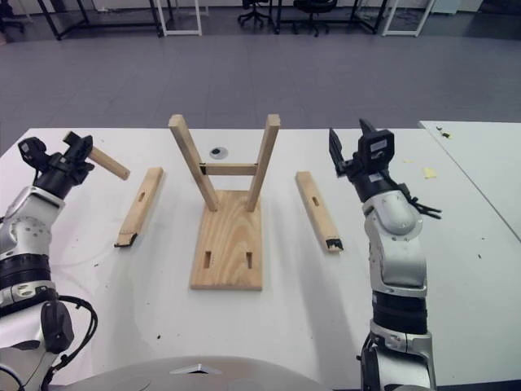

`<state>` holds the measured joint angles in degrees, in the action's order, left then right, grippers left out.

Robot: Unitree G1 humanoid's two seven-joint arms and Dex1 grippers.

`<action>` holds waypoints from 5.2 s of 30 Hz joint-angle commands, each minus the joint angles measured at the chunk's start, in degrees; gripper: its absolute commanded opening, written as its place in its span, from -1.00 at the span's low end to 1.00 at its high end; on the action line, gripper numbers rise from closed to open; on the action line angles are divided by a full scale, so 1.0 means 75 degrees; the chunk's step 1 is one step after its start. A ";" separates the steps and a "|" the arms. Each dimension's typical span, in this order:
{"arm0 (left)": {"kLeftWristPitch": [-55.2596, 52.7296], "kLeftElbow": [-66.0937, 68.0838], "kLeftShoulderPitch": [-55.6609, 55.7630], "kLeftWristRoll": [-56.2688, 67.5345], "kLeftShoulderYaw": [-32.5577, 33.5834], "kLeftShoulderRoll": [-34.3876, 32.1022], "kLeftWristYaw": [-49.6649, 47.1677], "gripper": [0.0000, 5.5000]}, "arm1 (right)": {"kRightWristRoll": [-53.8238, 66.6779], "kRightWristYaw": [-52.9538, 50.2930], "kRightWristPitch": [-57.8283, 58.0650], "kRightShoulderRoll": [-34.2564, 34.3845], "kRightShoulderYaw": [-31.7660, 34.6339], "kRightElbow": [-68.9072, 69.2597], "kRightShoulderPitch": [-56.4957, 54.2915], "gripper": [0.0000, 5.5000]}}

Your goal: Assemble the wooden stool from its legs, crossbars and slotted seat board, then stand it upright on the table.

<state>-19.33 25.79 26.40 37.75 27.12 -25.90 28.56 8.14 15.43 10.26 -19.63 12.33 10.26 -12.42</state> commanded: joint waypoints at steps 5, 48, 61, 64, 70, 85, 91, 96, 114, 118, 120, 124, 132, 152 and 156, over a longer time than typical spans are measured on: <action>0.0213 0.0197 -0.0456 -0.0093 0.0042 0.0459 -0.0139 -0.85 | -0.0260 0.0004 -0.0748 0.0075 -0.0225 -0.0730 0.0382 0.06; 0.0952 -0.1018 -0.1899 -0.2481 -0.1995 0.0474 -0.0999 -0.47 | -0.1301 -0.0101 -0.1112 -0.0206 -0.0967 -0.0676 0.0511 0.06; -0.1701 -0.1859 -0.2335 -0.2492 -0.2321 -0.1208 0.0680 0.29 | -0.1290 -0.0067 -0.0999 -0.0171 -0.1049 -0.0751 0.0529 0.06; -0.1787 -0.1596 -0.2275 -0.2814 -0.2693 -0.1141 0.0624 0.37 | -0.1290 -0.0030 -0.0986 -0.0146 -0.1143 -0.0768 0.0485 0.06; -0.1392 -0.1198 -0.2183 -0.3464 -0.3031 -0.1169 0.0418 0.17 | -0.1297 -0.0001 -0.0964 -0.0173 -0.1169 -0.0767 0.0413 0.06; -0.0897 -0.3201 0.0161 -0.1872 -0.1144 -0.1583 0.0567 -0.26 | 0.3599 0.0045 0.2747 -0.0211 0.1189 0.0373 -0.2395 0.06; -0.1708 -0.5469 0.2237 -0.1191 -0.2597 -0.0842 0.0536 -0.26 | 0.7154 -0.1815 0.4719 0.1259 0.1041 -0.0196 -0.5863 0.39; -0.2135 -0.6358 0.2349 -0.1051 -0.3430 -0.0434 0.0548 -0.26 | 0.7691 -0.2808 0.4804 0.1957 0.0780 -0.0361 -0.6335 0.41; -0.2135 -0.6758 0.1822 -0.1316 -0.3629 -0.0749 0.0929 -0.26 | 1.0517 -0.4630 0.4801 0.1362 0.1029 0.0074 -0.5857 -0.56; -0.2040 -0.6851 0.1660 -0.1425 -0.3767 -0.0854 0.1037 -0.26 | 1.0670 -0.4818 0.4705 0.1209 0.0959 0.0277 -0.5646 -0.61; -0.2191 -0.6937 0.1432 -0.1507 -0.3873 -0.0974 0.0995 -0.26 | 1.1060 -0.5354 0.4543 0.1192 0.1034 0.0854 -0.5040 -0.61; -0.2675 -0.7681 0.0156 -0.1286 -0.3604 -0.1375 0.1016 0.03 | 1.2553 -0.6716 0.4072 0.0928 0.1114 0.2999 -0.2452 -0.62; -0.2321 -0.8444 -0.4211 -0.1659 -0.3126 -0.1879 0.1116 0.48 | 1.2892 -0.6478 0.3467 -0.0198 0.1442 0.4556 0.2310 -0.62; -0.1449 -0.6055 -0.4489 -0.4233 -0.5069 -0.0915 0.0363 0.48 | 1.2082 -0.6624 0.2995 -0.1792 0.0043 0.4688 0.3204 -0.62; -0.2075 -0.6587 -0.4543 -0.4094 -0.5468 -0.0838 0.0551 0.48 | 1.0790 -0.6615 0.3364 -0.2358 -0.0267 0.4887 0.3148 -0.62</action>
<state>-32.34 -21.79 -7.62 6.41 -12.03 -32.33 31.57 94.16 -32.83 32.97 -34.88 11.96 46.29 11.23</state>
